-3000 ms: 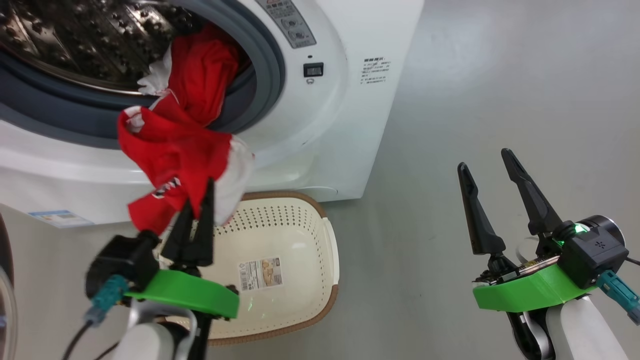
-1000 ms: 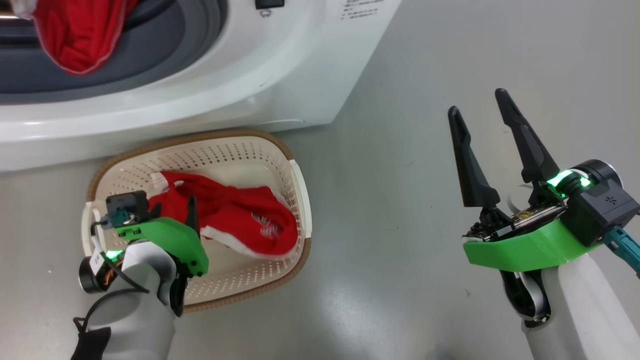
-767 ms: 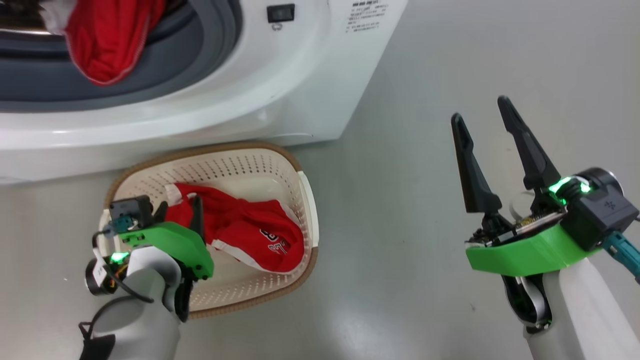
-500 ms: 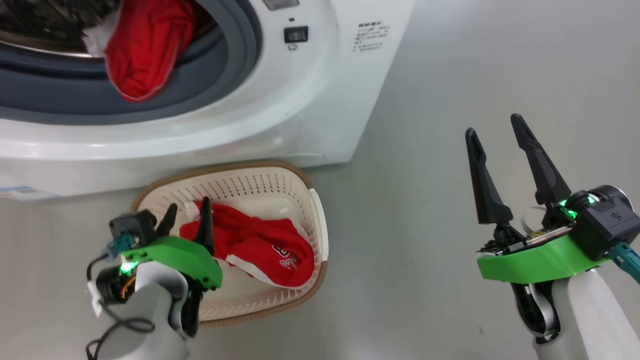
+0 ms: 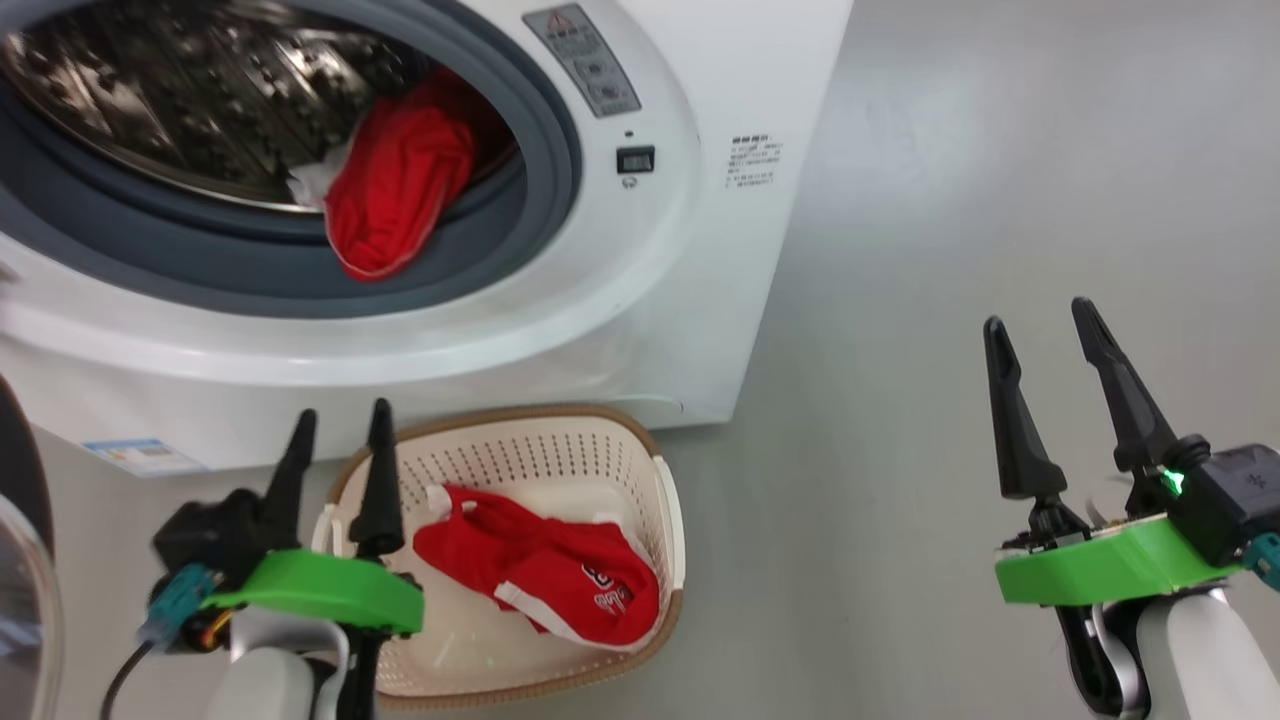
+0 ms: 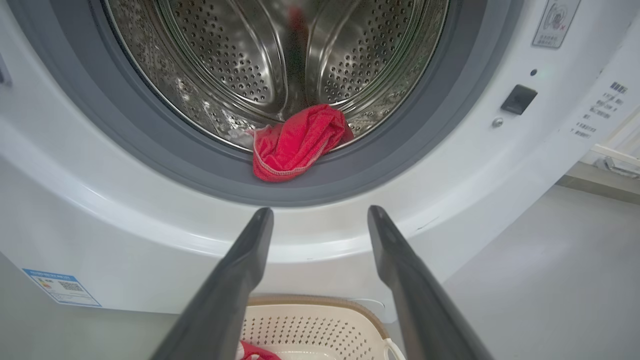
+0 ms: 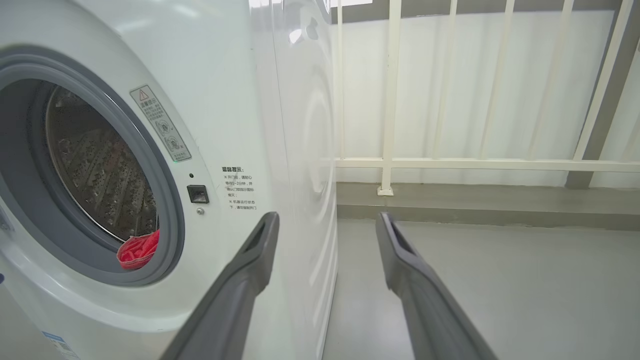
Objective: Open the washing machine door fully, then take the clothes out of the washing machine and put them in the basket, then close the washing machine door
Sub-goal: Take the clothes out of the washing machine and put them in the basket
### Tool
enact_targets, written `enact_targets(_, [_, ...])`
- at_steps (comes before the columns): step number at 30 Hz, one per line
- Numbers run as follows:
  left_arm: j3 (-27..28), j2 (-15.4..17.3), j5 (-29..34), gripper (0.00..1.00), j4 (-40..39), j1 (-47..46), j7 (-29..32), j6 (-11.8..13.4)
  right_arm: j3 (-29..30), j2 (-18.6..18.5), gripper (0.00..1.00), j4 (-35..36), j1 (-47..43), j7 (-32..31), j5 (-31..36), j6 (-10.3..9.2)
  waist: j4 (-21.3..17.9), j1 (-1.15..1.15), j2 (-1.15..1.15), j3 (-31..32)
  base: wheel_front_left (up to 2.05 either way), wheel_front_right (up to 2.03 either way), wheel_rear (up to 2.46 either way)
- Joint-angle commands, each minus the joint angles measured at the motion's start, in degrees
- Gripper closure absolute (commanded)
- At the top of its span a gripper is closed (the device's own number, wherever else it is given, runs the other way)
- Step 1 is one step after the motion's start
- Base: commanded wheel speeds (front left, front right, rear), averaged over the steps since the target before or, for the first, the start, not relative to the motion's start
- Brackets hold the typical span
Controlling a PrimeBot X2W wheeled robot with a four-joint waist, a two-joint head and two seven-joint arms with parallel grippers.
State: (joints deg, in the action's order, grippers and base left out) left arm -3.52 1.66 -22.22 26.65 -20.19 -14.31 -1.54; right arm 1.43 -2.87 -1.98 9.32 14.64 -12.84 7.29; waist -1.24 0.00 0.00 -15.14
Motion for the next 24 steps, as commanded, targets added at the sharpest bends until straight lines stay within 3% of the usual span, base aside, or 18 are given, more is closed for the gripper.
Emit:
enact_targets(1, [2.71,1.27,0.91,0.0,-3.64,1.56,-0.68,-0.24,-0.73,0.0,0.0,1.16,-0.67,0.36,0.83,0.2,0.79,0.0,0.0,3.23,0.0,0.0,0.0])
enact_targets(9, [7.05,1.26,6.58,0.0,-16.37,7.82,-0.68,-2.01,0.46,0.0,0.0,1.1,-4.44,0.36,1.66,0.2,1.04,0.0,0.0,7.78,0.0,0.0,0.0])
enact_targets(14, [8.5,1.28,9.51,0.0,-18.89,11.95,-0.69,-1.41,0.85,0.0,0.0,1.06,-7.31,0.36,2.15,0.2,0.85,0.0,0.0,10.97,0.0,0.0,0.0])
enact_targets(24, [9.83,1.35,10.03,0.0,-22.01,18.5,-0.69,-2.99,0.3,0.0,0.0,2.77,-13.13,0.36,1.68,0.2,0.0,0.0,0.0,16.25,0.0,0.0,0.0])
